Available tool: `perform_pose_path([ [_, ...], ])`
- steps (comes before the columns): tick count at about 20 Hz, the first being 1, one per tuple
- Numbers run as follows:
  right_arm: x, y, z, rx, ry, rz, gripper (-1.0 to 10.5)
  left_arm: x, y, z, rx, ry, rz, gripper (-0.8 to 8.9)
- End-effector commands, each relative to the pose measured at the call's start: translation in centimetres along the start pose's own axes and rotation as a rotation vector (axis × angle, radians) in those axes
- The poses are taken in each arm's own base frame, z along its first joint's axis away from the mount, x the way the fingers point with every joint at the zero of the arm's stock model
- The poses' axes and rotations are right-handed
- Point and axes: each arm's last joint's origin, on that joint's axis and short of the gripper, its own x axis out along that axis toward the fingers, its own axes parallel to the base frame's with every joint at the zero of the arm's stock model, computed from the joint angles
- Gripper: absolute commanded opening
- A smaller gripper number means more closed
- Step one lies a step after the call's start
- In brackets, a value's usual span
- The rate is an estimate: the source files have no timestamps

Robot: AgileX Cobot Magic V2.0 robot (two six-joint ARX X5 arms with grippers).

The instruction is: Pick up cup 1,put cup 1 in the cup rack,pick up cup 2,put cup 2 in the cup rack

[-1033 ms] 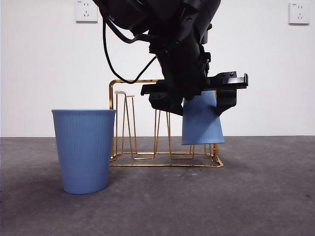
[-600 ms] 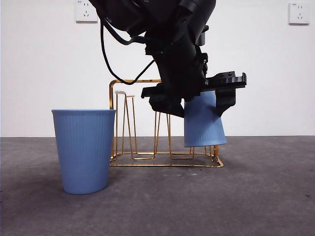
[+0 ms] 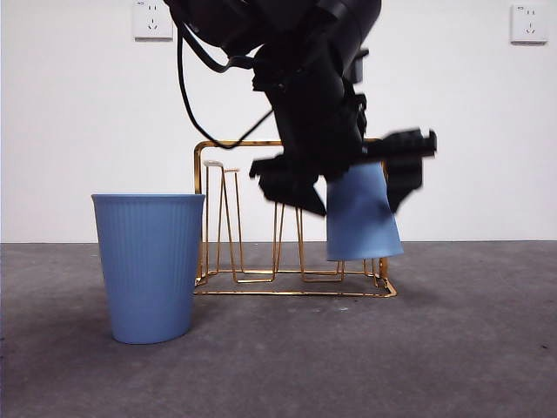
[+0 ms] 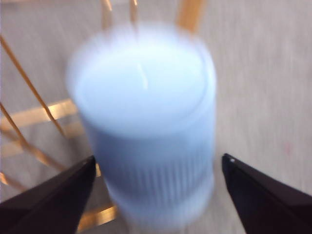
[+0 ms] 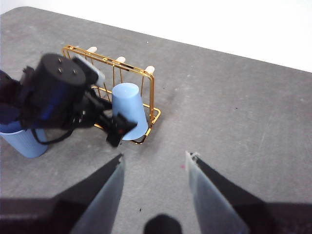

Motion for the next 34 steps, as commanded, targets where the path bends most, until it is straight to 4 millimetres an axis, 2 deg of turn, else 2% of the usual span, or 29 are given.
perform_pose_path([
  [1,0.1,0.0,-0.1,-0.013,-0.002,0.001,2.2,0.5,-0.1,-0.9,-0.005,0.03,-0.01,4.48],
  [8,0.1,0.0,-0.1,-0.024,-0.002,0.001,2.2,0.5,-0.1,-1.1,0.001,0.053,-0.021,4.48],
  [22,0.1,0.0,-0.1,-0.025,-0.001,0.0,2.2,-0.2,0.1,-2.2,-0.002,0.233,-0.056,4.47],
  [29,0.1,0.0,-0.1,-0.024,-0.001,0.001,2.2,-2.3,-0.3,-1.1,0.007,0.28,-0.106,4.44],
  [34,0.2,0.1,-0.1,-0.023,0.001,0.001,2.2,-5.3,-0.5,0.2,0.009,0.308,-0.191,4.4],
])
